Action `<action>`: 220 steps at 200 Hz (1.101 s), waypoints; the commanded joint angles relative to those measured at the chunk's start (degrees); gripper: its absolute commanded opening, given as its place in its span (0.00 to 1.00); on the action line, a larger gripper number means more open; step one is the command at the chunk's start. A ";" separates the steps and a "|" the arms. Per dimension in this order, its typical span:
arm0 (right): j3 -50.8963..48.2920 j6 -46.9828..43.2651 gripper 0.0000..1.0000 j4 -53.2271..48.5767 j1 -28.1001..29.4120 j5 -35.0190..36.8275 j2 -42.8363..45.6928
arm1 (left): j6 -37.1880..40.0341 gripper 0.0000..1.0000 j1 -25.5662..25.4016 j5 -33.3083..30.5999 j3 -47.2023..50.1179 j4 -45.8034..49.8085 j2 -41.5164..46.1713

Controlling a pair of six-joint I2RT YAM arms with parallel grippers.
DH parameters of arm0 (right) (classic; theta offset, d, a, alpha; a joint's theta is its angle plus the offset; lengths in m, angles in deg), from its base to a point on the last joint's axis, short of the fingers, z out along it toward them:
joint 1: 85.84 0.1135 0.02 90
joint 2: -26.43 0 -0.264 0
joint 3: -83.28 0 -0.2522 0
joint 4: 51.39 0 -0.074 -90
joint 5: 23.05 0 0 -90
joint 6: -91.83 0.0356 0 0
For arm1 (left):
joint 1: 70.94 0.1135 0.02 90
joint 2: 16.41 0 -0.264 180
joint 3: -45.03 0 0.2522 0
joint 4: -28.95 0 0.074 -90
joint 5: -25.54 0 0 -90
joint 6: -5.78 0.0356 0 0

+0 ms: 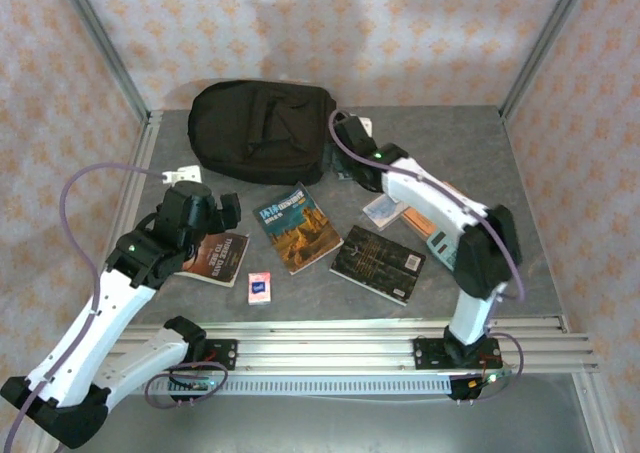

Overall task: Pack the student bag
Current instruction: Move the student bag to the center of the table.

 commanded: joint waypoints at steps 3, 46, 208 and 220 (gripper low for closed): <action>12.64 9.02 1.00 -8.64 -1.30 2.25 -8.85 | -0.97 1.00 0.15 -5.35 2.75 1.33 3.25; 31.85 16.62 1.00 -12.79 -3.55 -3.26 -27.22 | -0.29 1.00 0.06 -8.62 4.97 -0.36 5.76; 46.60 -16.48 0.00 -20.75 -2.28 -10.43 -21.10 | -0.70 1.00 -0.21 -9.76 5.80 -1.69 7.21; 44.70 -20.87 0.00 -22.27 -1.42 -10.51 -18.87 | -0.71 1.00 -0.21 -9.71 5.77 -1.59 7.21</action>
